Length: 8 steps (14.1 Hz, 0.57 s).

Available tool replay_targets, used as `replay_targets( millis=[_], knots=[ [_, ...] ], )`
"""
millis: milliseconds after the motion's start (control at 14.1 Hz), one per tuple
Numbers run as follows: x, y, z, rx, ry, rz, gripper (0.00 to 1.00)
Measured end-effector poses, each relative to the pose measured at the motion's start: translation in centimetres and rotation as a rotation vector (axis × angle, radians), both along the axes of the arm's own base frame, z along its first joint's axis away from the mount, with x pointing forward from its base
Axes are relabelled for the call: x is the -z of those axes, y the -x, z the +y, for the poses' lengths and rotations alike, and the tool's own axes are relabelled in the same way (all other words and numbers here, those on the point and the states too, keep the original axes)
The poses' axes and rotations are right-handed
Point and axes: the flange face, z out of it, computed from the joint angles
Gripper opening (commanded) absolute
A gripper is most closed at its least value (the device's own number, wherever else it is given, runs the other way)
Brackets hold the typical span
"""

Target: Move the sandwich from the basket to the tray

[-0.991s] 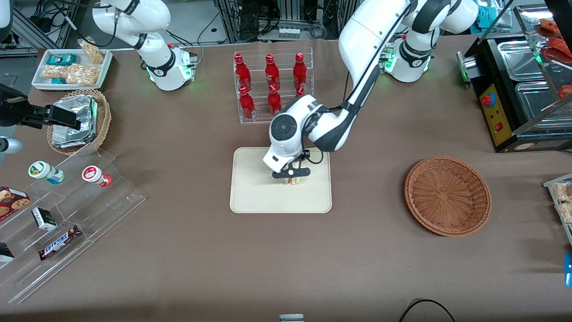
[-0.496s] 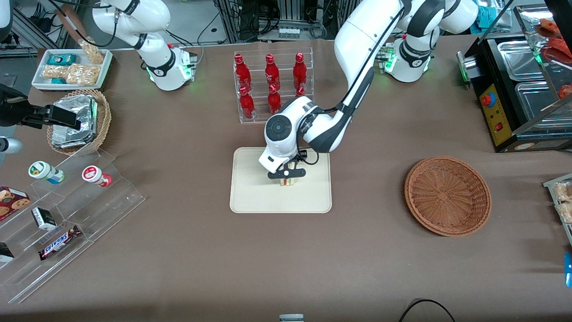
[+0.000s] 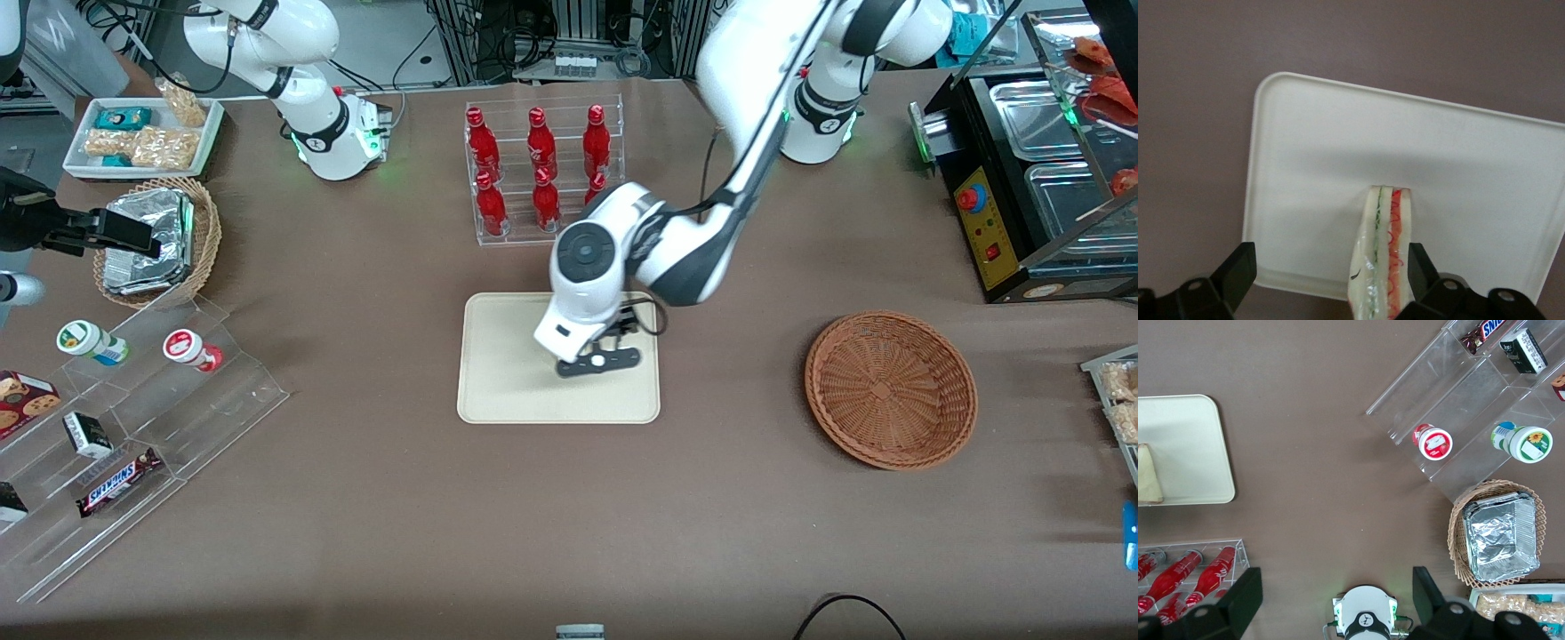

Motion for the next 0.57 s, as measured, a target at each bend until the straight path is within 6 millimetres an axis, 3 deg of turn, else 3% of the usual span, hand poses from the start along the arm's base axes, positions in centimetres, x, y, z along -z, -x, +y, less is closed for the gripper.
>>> replay_targets(
  millis=[283, 566],
  knots=[
    [-11.4, -2.4, 10.8, -0.043, -0.03, 0.081, 1.0],
    [-20.6, -2.0, 24.4, 0.007, -0.032, 0.195, 1.0]
  ],
)
